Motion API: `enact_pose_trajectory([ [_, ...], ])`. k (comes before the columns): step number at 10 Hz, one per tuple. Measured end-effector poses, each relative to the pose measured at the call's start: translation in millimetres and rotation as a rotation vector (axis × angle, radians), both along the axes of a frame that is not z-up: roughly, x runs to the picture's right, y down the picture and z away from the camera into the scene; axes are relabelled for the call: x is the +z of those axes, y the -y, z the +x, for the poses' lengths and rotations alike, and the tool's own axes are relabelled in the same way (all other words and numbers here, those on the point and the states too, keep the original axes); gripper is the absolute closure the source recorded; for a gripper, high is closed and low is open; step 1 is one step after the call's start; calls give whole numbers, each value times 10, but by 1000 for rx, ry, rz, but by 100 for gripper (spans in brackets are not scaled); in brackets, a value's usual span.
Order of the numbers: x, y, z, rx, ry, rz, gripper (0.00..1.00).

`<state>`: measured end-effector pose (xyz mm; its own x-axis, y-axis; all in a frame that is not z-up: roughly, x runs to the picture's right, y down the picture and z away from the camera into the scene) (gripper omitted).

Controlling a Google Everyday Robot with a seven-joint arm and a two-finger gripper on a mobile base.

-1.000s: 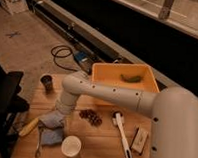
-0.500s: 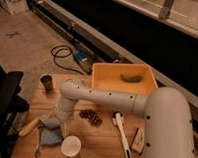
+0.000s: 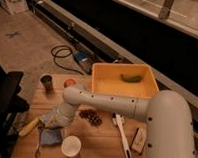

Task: Place sponge in paper cup

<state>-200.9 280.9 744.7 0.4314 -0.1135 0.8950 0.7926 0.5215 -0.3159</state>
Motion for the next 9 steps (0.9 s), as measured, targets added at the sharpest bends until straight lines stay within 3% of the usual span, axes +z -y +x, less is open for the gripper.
enact_pose_trajectory([
  [8,289,-198,-28,41,32,-83,21],
  [9,306,-201,-38,46,30,-84,29],
])
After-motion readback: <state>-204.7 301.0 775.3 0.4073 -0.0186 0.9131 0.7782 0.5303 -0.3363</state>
